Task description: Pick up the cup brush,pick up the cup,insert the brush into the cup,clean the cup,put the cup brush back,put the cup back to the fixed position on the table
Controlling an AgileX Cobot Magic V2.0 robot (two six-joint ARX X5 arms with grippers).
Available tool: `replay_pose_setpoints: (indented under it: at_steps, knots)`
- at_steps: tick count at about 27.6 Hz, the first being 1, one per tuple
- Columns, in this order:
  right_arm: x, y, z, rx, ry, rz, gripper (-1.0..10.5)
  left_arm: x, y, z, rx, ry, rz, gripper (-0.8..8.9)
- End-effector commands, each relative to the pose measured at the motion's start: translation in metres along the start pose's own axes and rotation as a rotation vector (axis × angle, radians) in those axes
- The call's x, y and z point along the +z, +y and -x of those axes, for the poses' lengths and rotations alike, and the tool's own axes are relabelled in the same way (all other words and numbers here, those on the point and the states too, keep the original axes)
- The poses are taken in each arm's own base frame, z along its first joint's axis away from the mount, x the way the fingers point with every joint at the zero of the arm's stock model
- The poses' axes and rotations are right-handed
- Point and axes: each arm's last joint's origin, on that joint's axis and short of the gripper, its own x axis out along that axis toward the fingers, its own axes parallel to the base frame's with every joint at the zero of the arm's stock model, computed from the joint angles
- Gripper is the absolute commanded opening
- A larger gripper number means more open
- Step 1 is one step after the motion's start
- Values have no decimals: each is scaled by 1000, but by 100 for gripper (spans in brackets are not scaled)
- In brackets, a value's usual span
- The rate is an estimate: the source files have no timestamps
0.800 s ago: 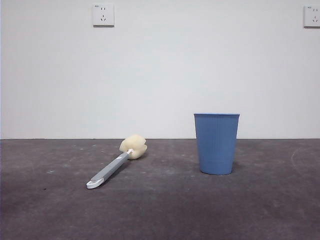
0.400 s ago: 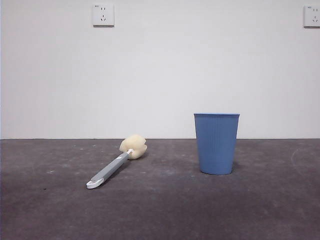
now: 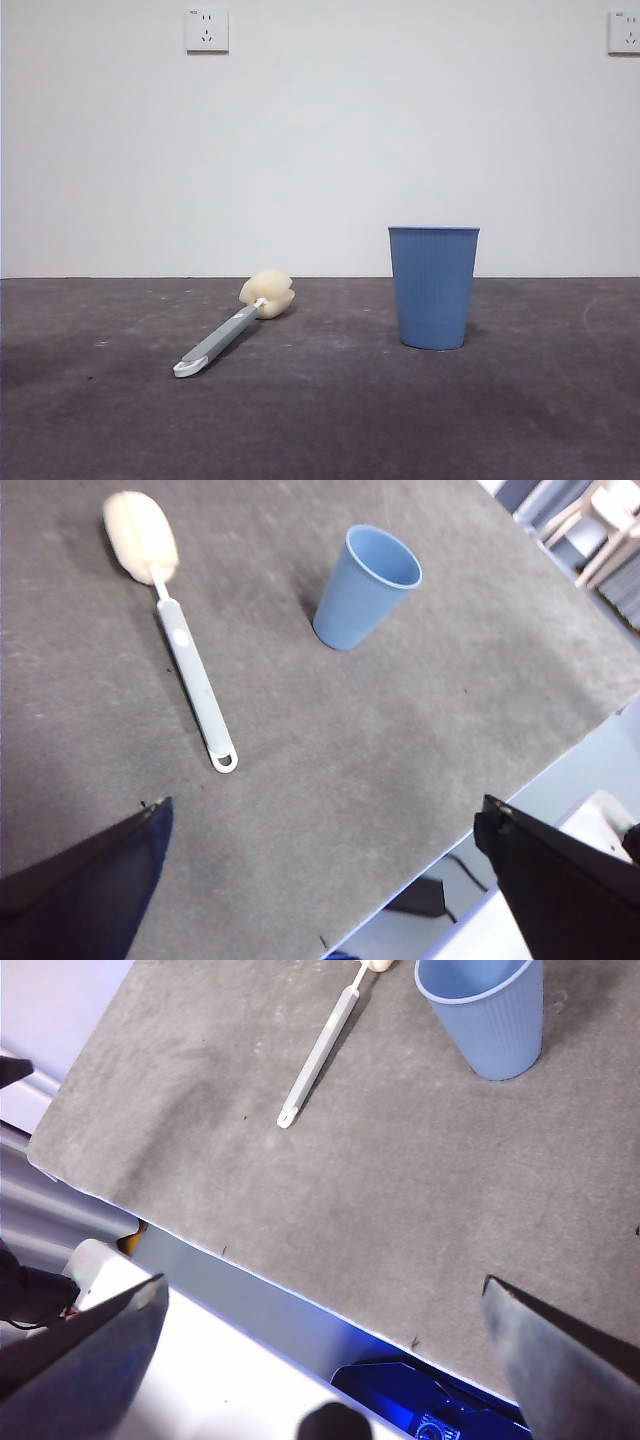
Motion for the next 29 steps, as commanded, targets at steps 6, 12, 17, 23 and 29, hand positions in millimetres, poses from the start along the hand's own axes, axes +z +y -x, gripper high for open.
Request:
replay_pose_setpoints:
  at_steps: [6, 12, 17, 23, 29]
  knots:
    - [8, -4, -6, 2, 11, 1, 597, 29, -1, -49, 98, 88, -62, 556]
    - [11, -8, -10, 2, 35, -17, 597, 43, -6, -113, 259, 188, -81, 554]
    - [11, -8, -11, 2, 38, -19, 596, 45, -4, -196, 374, 346, -126, 553]
    - [11, -8, -11, 2, 39, -19, 596, 33, 11, -252, 424, 393, -89, 553]
    - [11, -8, -11, 2, 39, -15, 596, 21, 21, -270, 462, 422, -76, 553]
